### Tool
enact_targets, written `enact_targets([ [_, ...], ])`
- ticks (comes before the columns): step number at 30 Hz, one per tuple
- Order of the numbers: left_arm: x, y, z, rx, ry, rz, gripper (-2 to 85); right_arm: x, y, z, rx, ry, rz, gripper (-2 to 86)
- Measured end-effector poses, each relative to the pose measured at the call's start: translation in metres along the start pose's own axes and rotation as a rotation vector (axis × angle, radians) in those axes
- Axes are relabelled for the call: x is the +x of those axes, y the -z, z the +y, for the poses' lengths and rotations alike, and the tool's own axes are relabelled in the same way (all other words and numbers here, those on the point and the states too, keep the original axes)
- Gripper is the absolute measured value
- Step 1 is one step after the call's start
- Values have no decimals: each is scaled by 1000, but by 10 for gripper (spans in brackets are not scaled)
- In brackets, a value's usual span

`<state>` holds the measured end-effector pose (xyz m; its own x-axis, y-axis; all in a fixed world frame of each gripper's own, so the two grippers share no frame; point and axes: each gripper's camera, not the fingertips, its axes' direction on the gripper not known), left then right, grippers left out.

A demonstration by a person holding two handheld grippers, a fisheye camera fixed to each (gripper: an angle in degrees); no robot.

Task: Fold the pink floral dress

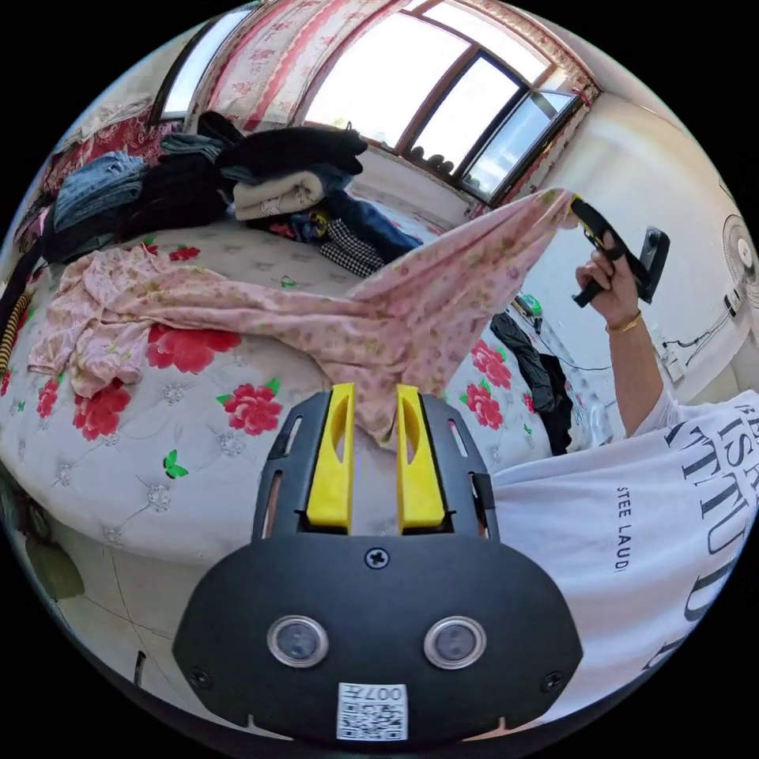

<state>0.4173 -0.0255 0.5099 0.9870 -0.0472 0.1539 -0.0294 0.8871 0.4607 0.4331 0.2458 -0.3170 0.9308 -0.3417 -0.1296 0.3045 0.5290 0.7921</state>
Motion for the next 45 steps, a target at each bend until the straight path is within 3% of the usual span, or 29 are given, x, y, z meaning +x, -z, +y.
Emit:
enact_targets([
  [6, 27, -107, -4, -235, -34, 40, 148, 1, -3, -29, 36, -10, -40, -3],
  [10, 48, -154, -34, -339, -154, -126, 158, -3, -8, -54, 49, 23, -43, -3],
  [12, 55, -169, -51, -334, -252, -294, 79, 0, -8, -62, 62, 16, -60, -3],
  [16, 44, -159, -72, -371, -296, -240, 2, 15, -1, -75, 76, 6, 7, -3],
  [19, 8, -67, -77, -186, -125, -114, -6, 38, 17, -76, 104, 0, 112, -3],
  [21, -4, 52, -66, 29, -41, -138, -7, 55, 31, -72, 129, -25, 122, -3],
  [24, 27, 201, -36, 298, -89, -252, -6, 63, 40, -55, 161, -12, 85, -3],
  [27, 71, 272, -7, 380, -209, -435, 0, 49, 21, -28, 138, 54, 57, -3],
  [30, 72, 253, 6, 314, -255, -496, 22, 40, -22, 8, -5, 24, 75, -3],
  [36, -46, 102, 50, -34, 144, -329, 80, 61, -85, 99, -310, -260, 5, -3],
  [41, -113, 74, 120, -60, 440, -320, 81, 60, -93, 134, -412, -306, -9, -3],
  [45, -173, 78, 186, 89, 739, -244, 91, 68, -100, 132, -417, -329, -8, -3],
])
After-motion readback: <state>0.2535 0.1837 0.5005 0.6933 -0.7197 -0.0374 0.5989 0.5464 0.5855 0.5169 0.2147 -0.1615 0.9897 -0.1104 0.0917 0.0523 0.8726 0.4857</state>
